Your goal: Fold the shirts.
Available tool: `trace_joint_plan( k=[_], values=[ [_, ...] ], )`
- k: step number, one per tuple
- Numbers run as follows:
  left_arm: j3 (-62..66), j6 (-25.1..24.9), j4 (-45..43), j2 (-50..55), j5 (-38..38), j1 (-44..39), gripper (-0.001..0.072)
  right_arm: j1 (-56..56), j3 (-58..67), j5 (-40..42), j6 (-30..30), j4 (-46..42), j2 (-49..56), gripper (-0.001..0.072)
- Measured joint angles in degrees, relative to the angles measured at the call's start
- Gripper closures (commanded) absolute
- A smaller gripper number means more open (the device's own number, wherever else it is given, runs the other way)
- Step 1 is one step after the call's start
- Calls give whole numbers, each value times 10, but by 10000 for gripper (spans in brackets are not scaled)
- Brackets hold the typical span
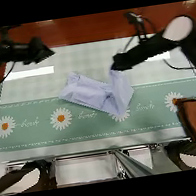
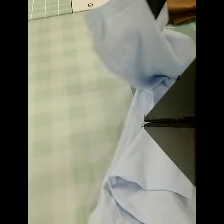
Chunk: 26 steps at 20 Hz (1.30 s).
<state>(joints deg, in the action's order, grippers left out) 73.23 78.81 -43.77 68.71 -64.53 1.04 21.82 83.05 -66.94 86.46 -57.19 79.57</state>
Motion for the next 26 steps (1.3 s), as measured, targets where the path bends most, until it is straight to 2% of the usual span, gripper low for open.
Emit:
trace_joint_plan(
  k=[6,7,8,9,13,16,18,20,22,24,26],
  values=[
    [-332,-2,8,-300,49,56,689,104,227,-5,32,26,245,684],
    [-374,4,10,-336,53,58,689,115,256,-6,38,34,278,543],
    [-413,7,14,-369,57,60,689,123,278,-4,46,40,305,254],
    [-445,11,16,-394,61,62,689,129,296,-1,49,52,330,84],
    [-508,20,23,-427,90,64,689,115,328,-10,49,122,368,84],
    [-522,23,25,-424,115,65,689,45,336,-92,38,148,326,85],
    [-527,24,26,-421,123,65,689,-13,331,-181,21,107,266,85],
    [-529,25,27,-418,129,65,689,-65,282,-233,14,15,181,84],
    [-530,25,27,-417,132,65,688,-110,153,-210,27,-66,67,85],
    [-531,25,27,-416,133,65,689,-145,-35,-108,79,-104,-53,101],
    [-531,25,27,-416,133,65,689,-161,-233,23,121,-47,-155,101]
  ],
)
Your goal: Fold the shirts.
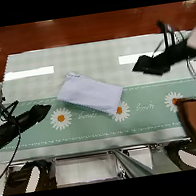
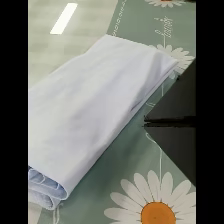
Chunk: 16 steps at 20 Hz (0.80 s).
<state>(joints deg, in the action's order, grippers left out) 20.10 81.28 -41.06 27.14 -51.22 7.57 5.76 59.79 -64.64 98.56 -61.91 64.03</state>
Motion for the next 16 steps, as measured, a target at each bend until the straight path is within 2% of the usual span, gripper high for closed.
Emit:
trace_joint_plan(
  k=[2,5,8,12,13,15,16],
  values=[
    [0,0,0,0,0,0,689,1,-158,106,-8,96,-55,101],
    [0,0,0,0,2,0,689,16,-269,174,-41,189,-45,101],
    [0,-1,0,0,6,0,689,43,-294,197,-97,278,19,101],
    [0,-2,0,0,14,0,689,79,-246,195,-141,346,121,108],
    [0,-2,0,0,14,0,689,87,-227,195,-147,352,143,201],
    [0,-2,0,0,14,0,689,103,-180,200,-155,347,186,683],
    [0,-2,0,0,15,-1,689,110,-151,196,-159,350,205,686]
  ],
)
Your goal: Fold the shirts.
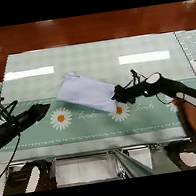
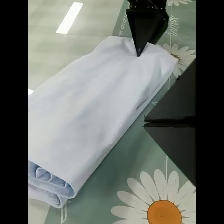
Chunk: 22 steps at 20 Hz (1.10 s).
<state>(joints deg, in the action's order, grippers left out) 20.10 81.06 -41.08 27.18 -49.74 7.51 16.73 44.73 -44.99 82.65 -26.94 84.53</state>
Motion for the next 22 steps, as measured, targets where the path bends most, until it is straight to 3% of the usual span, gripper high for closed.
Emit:
trace_joint_plan(
  k=[5,13,17,22],
  values=[
    [0,0,0,0,-8,0,689,6,209,-75,-21,-46,48,687],
    [0,0,0,0,-22,0,689,-76,635,-301,86,-256,56,687],
    [0,0,0,0,-24,0,688,-169,707,-395,126,-304,19,688],
    [0,0,0,0,-23,0,688,-302,659,-518,171,-410,-67,687]
  ],
)
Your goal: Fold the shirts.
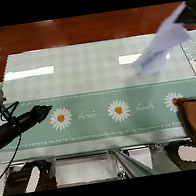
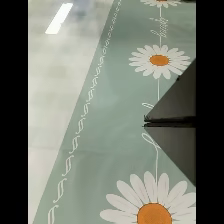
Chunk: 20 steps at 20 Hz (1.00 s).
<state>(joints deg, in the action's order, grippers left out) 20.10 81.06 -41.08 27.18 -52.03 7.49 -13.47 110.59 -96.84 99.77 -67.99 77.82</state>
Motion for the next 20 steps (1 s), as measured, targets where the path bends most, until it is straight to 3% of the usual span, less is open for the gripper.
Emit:
trace_joint_plan(
  k=[5,12,13,15,16,19,20],
  values=[
    [0,-5,0,0,0,0,688,-146,-144,-69,0,-140,-134,687],
    [0,-9,0,0,6,0,688,-378,-374,-86,-7,-303,-329,686],
    [0,-9,0,0,6,0,688,-403,-407,-86,-7,-309,-351,647],
    [0,-9,0,0,7,0,688,-439,-472,-81,-2,-323,-387,145],
    [0,-9,0,0,8,0,689,-450,-497,-78,4,-337,-397,82],
    [30,-24,-10,7,-7,16,689,-467,-488,-44,3,-323,-374,100],
    [54,-28,-15,17,-12,30,689,-469,-458,-29,1,-295,-350,187]
  ],
)
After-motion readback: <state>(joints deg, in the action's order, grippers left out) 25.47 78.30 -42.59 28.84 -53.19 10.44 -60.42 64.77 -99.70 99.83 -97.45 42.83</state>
